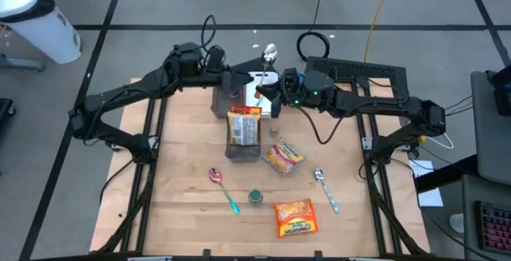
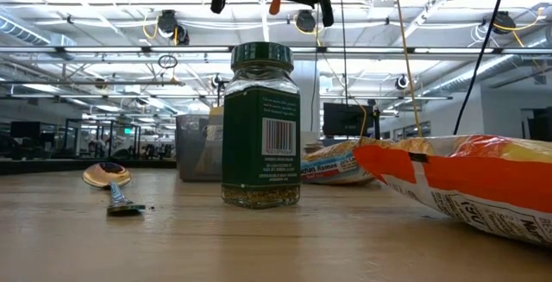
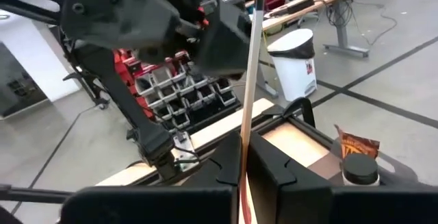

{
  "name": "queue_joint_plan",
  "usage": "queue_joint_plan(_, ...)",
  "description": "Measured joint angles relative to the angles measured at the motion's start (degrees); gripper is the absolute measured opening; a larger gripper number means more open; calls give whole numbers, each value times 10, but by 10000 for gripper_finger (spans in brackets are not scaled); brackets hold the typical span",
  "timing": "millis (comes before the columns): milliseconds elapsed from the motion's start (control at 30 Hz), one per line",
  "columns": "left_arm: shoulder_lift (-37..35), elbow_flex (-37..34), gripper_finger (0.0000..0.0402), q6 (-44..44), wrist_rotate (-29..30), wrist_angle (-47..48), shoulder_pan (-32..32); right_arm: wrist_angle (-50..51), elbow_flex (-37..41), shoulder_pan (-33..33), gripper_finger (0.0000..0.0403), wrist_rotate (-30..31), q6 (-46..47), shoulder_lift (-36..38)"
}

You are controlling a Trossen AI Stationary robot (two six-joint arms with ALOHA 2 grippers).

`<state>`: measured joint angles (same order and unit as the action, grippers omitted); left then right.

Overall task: Pick & Place Food Item
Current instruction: Put the orange spoon into the white bin

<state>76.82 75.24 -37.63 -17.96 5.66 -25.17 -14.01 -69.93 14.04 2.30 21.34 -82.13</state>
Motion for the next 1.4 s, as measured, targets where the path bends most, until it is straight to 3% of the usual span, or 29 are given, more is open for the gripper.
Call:
queue_joint_plan(167,-42,0,237,28,2,-19,-8,36,0,0,3,-10,-1,8)
queue_joint_plan(333,-104,0,237,36,17,20,-18,104,-1,2,3,-10,-28,38)
queue_joint_plan(567,-207,-16,237,88,139,124,16,222,5,8,3,-10,-92,99)
queue_joint_plan(667,-252,-54,237,84,183,110,50,213,42,21,3,-41,-104,130)
queue_joint_plan(867,-307,-166,237,63,211,29,122,40,189,72,2,-225,-31,175)
queue_joint_plan(1033,-316,-250,237,32,218,-80,170,-167,304,96,1,-279,80,180)
queue_joint_plan(1200,-315,-292,237,14,259,-101,188,-200,339,100,1,-274,127,155)
queue_joint_plan(1400,-315,-303,237,50,285,-100,171,-265,338,99,1,-164,171,105)
